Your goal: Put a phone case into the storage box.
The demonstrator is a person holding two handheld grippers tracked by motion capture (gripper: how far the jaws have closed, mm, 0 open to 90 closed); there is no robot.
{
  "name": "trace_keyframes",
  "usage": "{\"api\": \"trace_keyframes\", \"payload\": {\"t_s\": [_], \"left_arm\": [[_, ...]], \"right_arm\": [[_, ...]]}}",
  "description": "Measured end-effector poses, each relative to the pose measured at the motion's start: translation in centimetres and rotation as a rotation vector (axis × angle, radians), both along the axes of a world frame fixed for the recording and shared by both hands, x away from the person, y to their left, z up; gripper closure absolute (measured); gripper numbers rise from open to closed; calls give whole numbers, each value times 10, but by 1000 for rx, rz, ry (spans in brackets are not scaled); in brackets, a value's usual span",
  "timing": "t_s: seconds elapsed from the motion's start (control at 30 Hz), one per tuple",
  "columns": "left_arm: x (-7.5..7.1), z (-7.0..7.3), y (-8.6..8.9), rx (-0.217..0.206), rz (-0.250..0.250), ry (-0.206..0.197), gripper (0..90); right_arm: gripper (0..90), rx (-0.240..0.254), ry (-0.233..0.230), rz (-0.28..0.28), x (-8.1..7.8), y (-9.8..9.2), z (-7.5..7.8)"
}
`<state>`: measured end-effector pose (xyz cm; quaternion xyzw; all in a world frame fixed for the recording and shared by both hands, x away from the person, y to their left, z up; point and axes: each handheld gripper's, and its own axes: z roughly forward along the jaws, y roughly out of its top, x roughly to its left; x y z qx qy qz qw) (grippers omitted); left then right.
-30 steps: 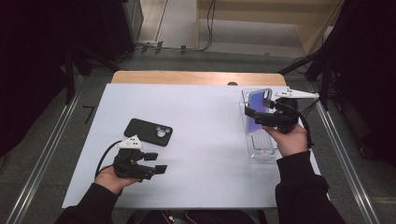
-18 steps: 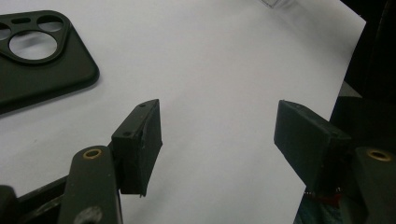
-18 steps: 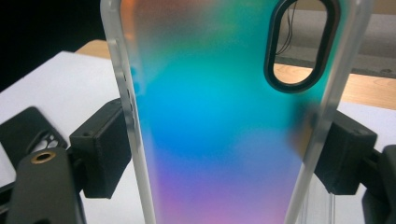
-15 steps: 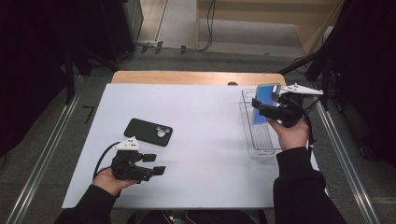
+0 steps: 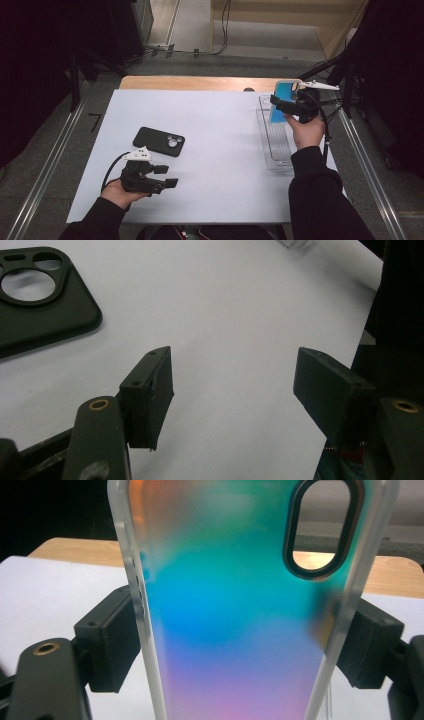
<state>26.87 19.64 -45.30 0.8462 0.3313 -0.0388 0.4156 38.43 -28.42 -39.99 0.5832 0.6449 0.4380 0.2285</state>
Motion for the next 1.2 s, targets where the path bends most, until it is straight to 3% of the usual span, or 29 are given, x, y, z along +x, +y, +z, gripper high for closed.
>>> {"api": "trace_keyframes", "payload": {"t_s": [0.13, 0.3, 0.4, 0.57, 0.73, 0.87, 1.1, 1.2], "left_arm": [[1, -1, 0, -6, 2, 3, 328], [1, -2, 0, -4, -3, 13, 328], [1, -2, -1, -6, -5, 12, 328], [2, -2, 0, -2, -2, 14, 328], [2, -3, 0, -2, -3, 14, 328], [2, -3, 0, -2, -4, 12, 328], [3, -3, 1, -3, -1, 13, 328], [3, -3, 1, -3, -2, 14, 328]], "right_arm": [[156, 6, 18, 14, 15, -3, -8], [156, -1, 28, -32, 30, -5, -15], [156, 15, 31, -50, 34, -5, -16], [155, -24, 29, -75, 44, -2, -21], [155, -14, 32, -85, 54, 5, -29], [155, -43, -1, -104, 64, 9, -41], [155, -49, 13, -126, 73, 8, -49], [154, -30, 19, -125, 77, 8, -54]]}}
